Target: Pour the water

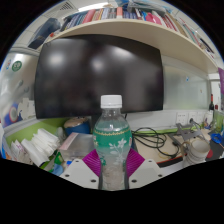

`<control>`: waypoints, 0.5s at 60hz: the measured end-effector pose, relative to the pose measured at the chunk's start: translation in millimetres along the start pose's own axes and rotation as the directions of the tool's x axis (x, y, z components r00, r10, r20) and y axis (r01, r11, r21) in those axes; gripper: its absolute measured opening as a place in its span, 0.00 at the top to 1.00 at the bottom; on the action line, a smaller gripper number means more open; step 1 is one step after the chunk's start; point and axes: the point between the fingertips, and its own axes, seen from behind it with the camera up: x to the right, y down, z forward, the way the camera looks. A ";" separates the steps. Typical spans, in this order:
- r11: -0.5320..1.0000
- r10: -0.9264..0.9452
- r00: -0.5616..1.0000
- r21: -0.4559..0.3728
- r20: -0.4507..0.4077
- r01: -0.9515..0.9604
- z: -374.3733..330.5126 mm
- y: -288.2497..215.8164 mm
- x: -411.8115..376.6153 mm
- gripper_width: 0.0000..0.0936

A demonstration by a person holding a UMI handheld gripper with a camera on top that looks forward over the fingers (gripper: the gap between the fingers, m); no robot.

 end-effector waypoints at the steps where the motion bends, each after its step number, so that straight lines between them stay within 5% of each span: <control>1: 1.000 0.005 1.000 -0.004 0.005 -0.005 0.4 0.0 -0.1 0.69; 17: 0.862 0.507 0.858 -0.072 0.081 -0.502 -19.3 -60.9 39.0 0.69; 30: 0.238 0.971 0.236 -0.166 0.036 -0.957 -34.1 -98.3 104.5 0.69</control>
